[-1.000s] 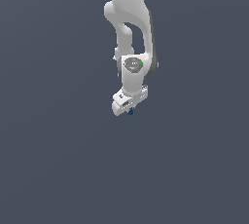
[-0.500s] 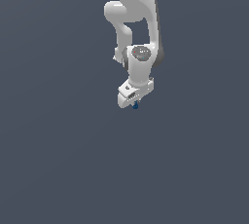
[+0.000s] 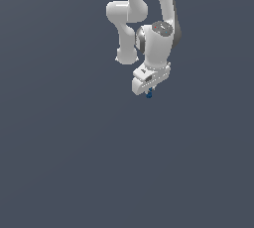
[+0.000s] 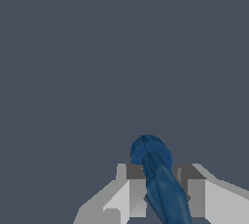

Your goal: Pick up the object and move it to a goal position.

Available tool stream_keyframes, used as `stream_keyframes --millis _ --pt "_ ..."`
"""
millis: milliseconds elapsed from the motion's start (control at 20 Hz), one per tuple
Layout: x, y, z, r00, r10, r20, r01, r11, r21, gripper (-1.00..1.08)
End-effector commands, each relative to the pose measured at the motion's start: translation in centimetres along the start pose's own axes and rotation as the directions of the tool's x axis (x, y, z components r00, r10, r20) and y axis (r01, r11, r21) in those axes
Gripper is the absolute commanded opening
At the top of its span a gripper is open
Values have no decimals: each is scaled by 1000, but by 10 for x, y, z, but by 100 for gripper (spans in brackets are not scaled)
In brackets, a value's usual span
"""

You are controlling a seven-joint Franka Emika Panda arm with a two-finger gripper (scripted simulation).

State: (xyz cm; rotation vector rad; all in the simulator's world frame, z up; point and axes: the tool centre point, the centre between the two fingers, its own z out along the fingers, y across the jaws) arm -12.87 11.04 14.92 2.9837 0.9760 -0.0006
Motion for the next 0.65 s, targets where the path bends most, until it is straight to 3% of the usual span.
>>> stream_keyframes --millis 0,600 --pt "1 -13 -15 1000 1 0 -1 1000 0 -100" --pt "6 -42 -50 1000 1 -1 -1 1000 2 -100"
